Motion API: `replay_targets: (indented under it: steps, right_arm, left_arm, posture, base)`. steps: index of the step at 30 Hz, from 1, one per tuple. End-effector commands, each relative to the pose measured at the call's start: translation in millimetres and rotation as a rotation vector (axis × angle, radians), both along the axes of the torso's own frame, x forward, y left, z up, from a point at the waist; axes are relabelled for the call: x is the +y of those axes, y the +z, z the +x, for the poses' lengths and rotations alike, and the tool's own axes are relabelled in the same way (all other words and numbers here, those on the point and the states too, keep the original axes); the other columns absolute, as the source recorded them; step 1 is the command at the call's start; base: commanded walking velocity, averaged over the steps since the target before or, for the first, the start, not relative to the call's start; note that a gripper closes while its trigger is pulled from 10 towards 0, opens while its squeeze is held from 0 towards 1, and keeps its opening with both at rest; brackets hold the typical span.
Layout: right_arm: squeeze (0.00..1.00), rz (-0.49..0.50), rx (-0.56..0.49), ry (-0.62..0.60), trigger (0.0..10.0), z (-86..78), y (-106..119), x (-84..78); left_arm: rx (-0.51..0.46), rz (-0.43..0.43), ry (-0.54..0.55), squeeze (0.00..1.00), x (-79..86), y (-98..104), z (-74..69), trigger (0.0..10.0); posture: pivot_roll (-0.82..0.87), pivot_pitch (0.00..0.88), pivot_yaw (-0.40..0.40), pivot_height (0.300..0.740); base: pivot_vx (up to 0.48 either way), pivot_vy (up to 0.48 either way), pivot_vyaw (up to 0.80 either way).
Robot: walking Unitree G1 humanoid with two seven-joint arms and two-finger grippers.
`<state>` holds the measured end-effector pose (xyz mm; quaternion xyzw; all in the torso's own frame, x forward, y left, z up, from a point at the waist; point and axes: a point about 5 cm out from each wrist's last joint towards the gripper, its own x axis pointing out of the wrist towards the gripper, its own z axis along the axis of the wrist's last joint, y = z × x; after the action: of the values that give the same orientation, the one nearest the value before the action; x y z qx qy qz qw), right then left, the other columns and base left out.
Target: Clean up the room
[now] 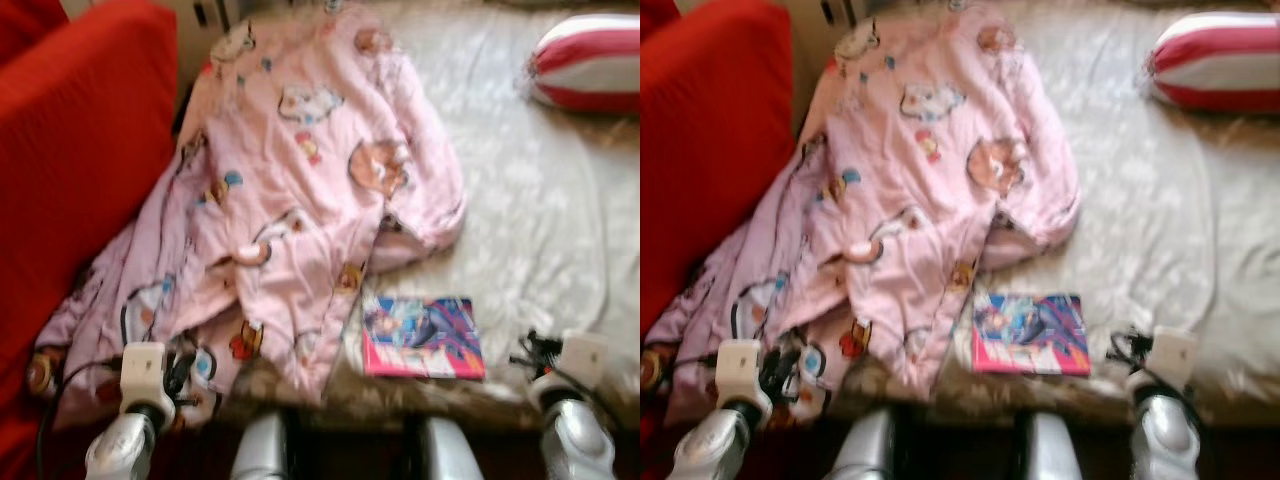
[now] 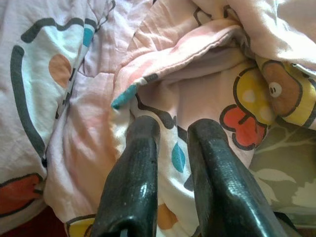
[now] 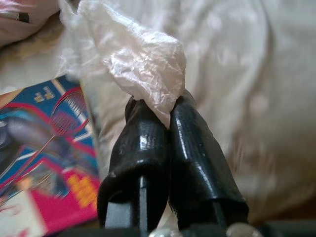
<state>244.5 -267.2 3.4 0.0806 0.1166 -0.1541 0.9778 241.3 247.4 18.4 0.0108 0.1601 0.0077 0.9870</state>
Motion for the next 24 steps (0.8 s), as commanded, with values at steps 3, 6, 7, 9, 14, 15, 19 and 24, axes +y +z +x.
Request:
replay_targets:
  steps: [3,6,7,9,14,15,19,24]
  right_arm:
    - [0.0,0.063,0.005,-0.078,10.0,-11.2,-8.8,-0.1]
    - [0.0,0.107,0.08,-0.138,10.0,-25.3,-24.3,-2.3]
    - [0.0,0.111,0.094,-0.14,10.0,-27.0,-26.5,-2.3]
    - [0.0,0.118,0.162,-0.124,10.0,-31.5,-34.4,-1.0]
    - [0.0,0.161,0.315,-0.107,10.0,-41.5,-50.8,3.8]
    - [0.0,0.164,0.345,-0.085,10.0,-43.2,-53.9,7.0]
    - [0.0,0.288,0.428,-0.136,10.0,-53.9,-66.2,13.2]
    - [0.0,0.288,0.461,-0.173,10.0,-61.7,-70.8,12.9]
  left_arm:
    - [0.062,0.004,0.025,0.0,2.9,-16.5,-8.3,10.0]
    - [0.106,-0.013,0.057,0.0,2.6,-28.5,-11.0,10.0]
    - [0.116,-0.02,0.064,0.0,2.1,-30.6,-11.6,10.0]
    - [0.142,-0.024,0.068,0.0,0.1,-36.8,-13.2,10.0]
    - [0.218,-0.033,0.072,0.0,-4.1,-50.3,-18.1,10.0]
    - [0.233,-0.036,0.076,0.0,-4.1,-52.3,-19.3,10.0]
    - [0.285,-0.047,0.09,0.0,-3.4,-59.5,-23.4,10.0]
    - [0.335,-0.044,0.111,0.0,-3.0,-66.8,-30.4,10.0]
  posture:
    - [0.03,0.032,0.062,0.62]
    - [0.03,0.008,0.055,0.629]
    - [0.02,0.0,0.052,0.634]
    - [0.02,0.0,0.045,0.644]
    - [0.01,0.0,0.047,0.679]
    - [0.01,0.0,0.049,0.684]
    - [0.02,0.0,0.048,0.698]
    - [0.03,0.0,0.049,0.72]
  base:
    - [0.0,0.0,0.0]
    - [0.0,0.0,0.0]
    - [0.0,0.0,0.0]
    - [0.0,0.0,0.0]
    - [0.0,0.0,0.0]
    - [0.0,0.0,0.0]
    - [0.0,0.0,0.0]
    - [0.0,0.0,0.0]
